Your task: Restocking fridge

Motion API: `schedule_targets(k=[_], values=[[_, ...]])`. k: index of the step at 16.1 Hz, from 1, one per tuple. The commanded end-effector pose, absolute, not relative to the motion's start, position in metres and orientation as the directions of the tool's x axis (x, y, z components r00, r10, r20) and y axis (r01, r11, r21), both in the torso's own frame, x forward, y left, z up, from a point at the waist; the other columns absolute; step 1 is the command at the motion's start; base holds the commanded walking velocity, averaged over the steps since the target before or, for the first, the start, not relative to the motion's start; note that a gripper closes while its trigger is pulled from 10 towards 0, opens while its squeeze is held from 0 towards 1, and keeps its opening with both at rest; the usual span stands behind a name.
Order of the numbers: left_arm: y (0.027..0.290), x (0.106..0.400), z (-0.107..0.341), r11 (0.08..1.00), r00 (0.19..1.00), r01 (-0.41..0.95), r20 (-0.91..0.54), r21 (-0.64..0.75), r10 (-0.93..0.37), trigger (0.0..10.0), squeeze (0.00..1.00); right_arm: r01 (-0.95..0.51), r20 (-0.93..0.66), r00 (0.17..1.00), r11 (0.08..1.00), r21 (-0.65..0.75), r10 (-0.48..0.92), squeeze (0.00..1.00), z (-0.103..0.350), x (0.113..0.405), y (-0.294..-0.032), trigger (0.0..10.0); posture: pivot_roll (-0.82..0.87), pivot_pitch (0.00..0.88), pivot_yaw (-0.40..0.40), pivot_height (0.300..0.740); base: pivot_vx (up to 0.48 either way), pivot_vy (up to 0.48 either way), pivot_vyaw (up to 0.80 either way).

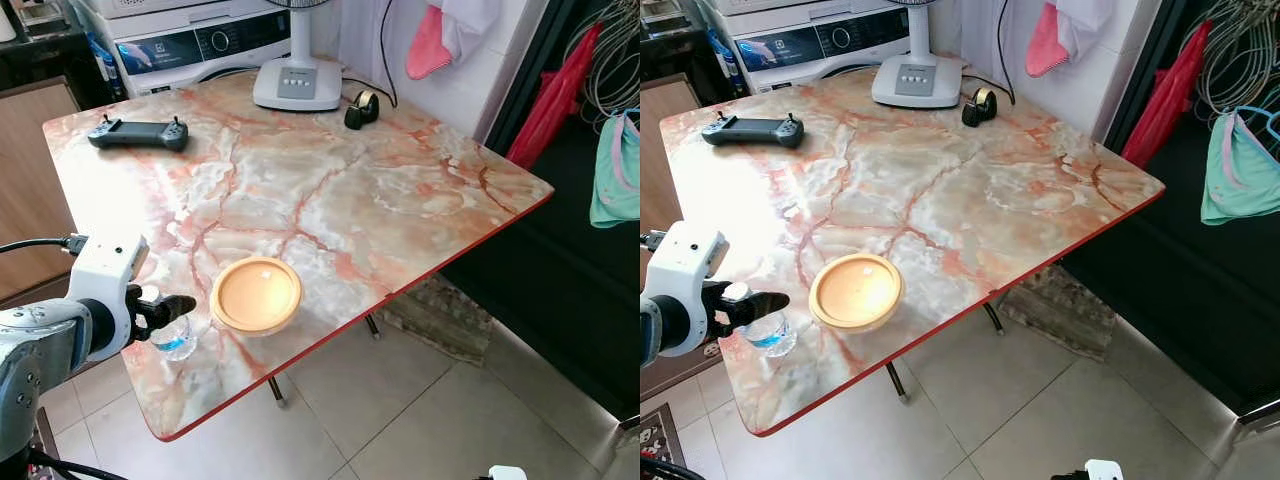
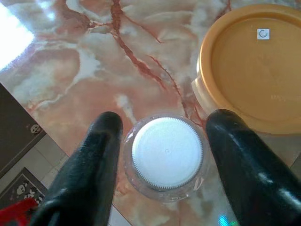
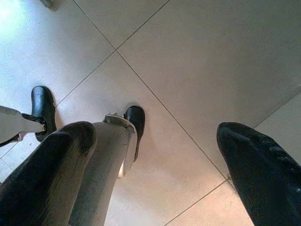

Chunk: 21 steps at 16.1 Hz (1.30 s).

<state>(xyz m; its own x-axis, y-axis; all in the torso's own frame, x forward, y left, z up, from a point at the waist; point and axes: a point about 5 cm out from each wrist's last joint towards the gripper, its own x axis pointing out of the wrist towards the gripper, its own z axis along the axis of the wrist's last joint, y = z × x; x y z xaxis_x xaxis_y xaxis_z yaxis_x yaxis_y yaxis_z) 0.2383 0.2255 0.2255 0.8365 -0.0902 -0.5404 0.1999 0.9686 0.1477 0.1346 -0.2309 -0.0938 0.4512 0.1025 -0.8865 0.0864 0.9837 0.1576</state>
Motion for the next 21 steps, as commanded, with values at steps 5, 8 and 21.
schedule_targets(k=[5,8,21], values=[[0.225,0.24,0.225,0.97,0.847,0.183,-0.526,0.161,-0.073,0.0,0.0,0.107,-0.888,0.452,0.983,0.151,0.088,0.0,-0.093,0.133,-0.236,10.0,0.18,0.089,-0.061,0.74,0.0,0.0,0.0],[0.225,0.24,0.224,0.971,0.847,0.18,-0.527,0.16,-0.07,0.0,0.0,0.108,-0.886,0.454,0.982,0.155,0.09,0.0,-0.093,0.134,-0.236,10.0,0.18,0.089,-0.061,0.74,0.0,0.0,0.0],[0.326,0.232,0.243,0.777,0.79,-0.36,-0.274,0.516,0.548,10.0,0.0,0.117,-0.886,0.456,0.981,0.157,0.088,0.0,-0.094,0.132,-0.235,10.0,0.19,0.083,-0.057,0.74,0.0,0.0,0.0]])
